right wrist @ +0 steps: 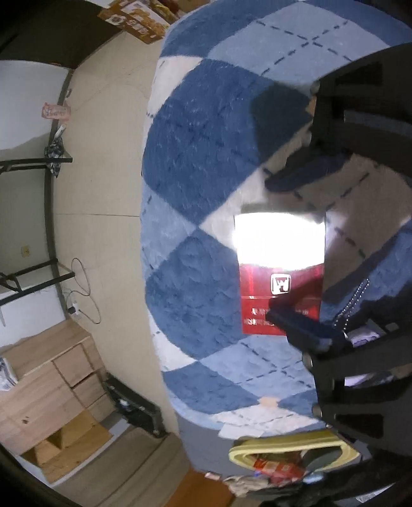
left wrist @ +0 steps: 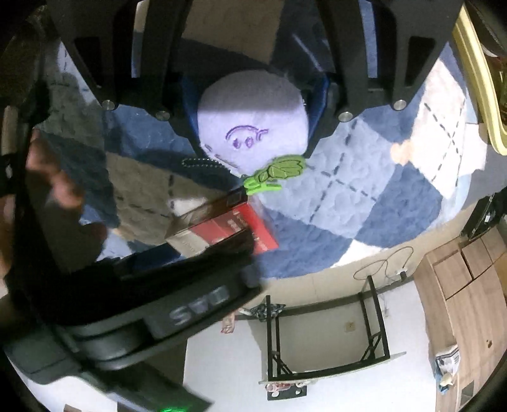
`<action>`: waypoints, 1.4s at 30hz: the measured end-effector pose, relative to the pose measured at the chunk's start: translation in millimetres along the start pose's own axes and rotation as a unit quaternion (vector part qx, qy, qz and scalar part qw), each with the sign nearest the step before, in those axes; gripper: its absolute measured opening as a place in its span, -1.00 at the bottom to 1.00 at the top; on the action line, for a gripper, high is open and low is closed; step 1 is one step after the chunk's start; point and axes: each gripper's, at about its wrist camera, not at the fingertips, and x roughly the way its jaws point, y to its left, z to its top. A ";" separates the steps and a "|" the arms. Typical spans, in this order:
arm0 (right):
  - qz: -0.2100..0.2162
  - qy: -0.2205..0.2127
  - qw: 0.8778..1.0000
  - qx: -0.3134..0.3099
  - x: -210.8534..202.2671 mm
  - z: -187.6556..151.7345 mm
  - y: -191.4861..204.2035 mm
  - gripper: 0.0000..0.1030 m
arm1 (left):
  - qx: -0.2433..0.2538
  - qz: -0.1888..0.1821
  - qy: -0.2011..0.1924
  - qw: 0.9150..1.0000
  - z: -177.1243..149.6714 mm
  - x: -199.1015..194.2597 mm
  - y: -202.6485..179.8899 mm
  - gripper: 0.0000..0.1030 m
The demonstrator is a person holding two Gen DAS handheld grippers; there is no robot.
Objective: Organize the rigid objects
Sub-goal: 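Carry the plush toy and silver-red pack into the yellow basin and release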
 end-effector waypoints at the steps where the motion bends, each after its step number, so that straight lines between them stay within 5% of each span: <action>1: -0.004 0.001 1.000 -0.005 1.1 0.3 5.5 0.83 | 0.000 0.001 -0.002 1.000 0.1 -3.6 2.4 0.14; 8: -0.022 0.016 0.999 -0.035 22.6 2.2 28.7 0.87 | -0.026 0.076 -0.009 0.997 -11.0 -40.6 49.5 0.14; 11: -0.041 0.013 0.998 -0.054 30.9 1.7 36.7 0.74 | -0.091 0.109 -0.023 0.990 -37.0 -90.9 91.6 0.14; 14: -0.077 0.003 0.994 -0.077 42.6 0.5 49.9 0.72 | -0.135 0.166 -0.038 0.976 -54.6 -140.5 138.0 0.14; 17: -0.087 -0.011 0.992 -0.086 39.0 -2.7 63.7 0.70 | -0.175 0.244 -0.085 0.950 -61.9 -191.3 185.2 0.14; 20: -0.035 -0.049 0.991 -0.117 12.6 -11.4 95.2 0.70 | -0.195 0.266 -0.087 0.940 -80.8 -225.4 225.6 0.14; 23: 0.079 -0.092 0.973 -0.196 -27.1 -39.0 157.4 0.70 | -0.216 0.242 -0.078 0.943 -117.8 -248.1 264.4 0.14; 28: 0.209 -0.082 0.915 -0.336 -30.7 -107.2 261.6 0.70 | -0.232 0.181 -0.042 0.955 -148.7 -232.7 289.6 0.14; 34: 0.216 -0.039 0.909 -0.355 1.0 -112.8 301.3 0.70 | -0.177 0.094 -0.048 0.979 -137.8 -209.8 260.7 0.15; 42: 0.212 0.007 0.901 -0.379 46.1 -71.4 362.6 0.71 | -0.212 0.111 -0.018 0.971 -132.6 -180.1 271.7 0.22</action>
